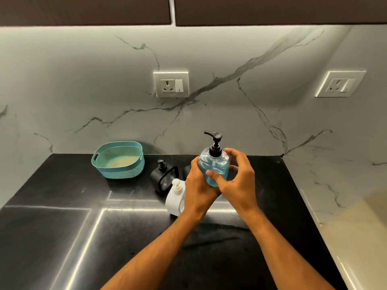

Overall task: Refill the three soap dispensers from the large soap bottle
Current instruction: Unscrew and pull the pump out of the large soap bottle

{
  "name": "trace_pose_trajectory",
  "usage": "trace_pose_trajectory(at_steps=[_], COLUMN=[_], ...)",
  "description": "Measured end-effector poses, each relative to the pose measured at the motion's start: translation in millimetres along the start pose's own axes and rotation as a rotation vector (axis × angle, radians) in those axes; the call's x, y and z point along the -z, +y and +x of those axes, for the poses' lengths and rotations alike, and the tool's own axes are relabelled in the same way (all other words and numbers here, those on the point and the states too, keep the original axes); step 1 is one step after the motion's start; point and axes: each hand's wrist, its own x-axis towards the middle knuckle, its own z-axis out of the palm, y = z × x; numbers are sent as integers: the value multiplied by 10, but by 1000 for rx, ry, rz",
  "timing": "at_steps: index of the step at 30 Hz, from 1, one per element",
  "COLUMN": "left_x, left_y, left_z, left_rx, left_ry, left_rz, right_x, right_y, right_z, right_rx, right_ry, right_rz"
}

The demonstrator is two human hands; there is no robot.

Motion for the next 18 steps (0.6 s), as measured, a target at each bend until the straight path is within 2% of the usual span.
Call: trace_pose_trajectory(at_steps=[3, 7, 15, 18], left_x=[214, 388, 666, 753], left_y=[26, 33, 8, 0], left_z=[-73, -154, -194, -167], left_rx=[1, 26, 43, 51], left_ry=[-14, -9, -10, -34], left_rz=[44, 84, 103, 92], right_x=[-124, -278, -427, -415], right_y=[-256, -504, -668, -732], right_z=[42, 136, 194, 242], right_rx=[70, 69, 116, 154], right_ry=[27, 36, -66, -159], right_rz=[-37, -111, -121, -69])
